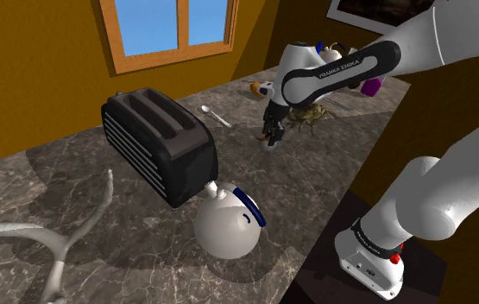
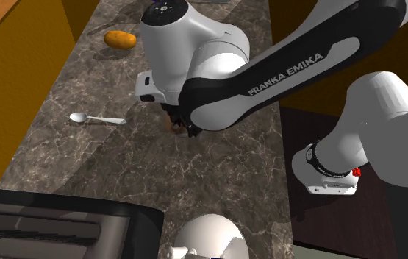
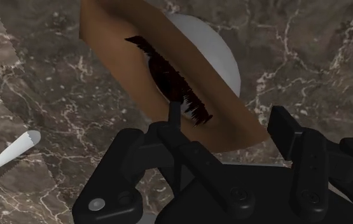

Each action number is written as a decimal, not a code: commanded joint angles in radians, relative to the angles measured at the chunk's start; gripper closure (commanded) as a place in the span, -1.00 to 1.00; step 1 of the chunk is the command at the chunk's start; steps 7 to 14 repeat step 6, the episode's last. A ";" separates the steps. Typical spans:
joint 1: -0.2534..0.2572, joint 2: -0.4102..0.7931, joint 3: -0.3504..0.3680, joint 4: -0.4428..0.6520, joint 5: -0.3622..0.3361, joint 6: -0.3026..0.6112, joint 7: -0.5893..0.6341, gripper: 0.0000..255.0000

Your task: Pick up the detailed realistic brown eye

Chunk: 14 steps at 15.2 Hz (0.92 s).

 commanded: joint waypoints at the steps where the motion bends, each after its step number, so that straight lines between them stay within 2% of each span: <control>1: 0.000 -0.018 0.002 0.011 -0.003 -0.029 0.005 1.00; 4: 0.000 -0.043 0.003 0.030 -0.007 -0.073 0.008 1.00; 14: -0.001 -0.044 0.003 0.031 -0.007 -0.075 0.008 1.00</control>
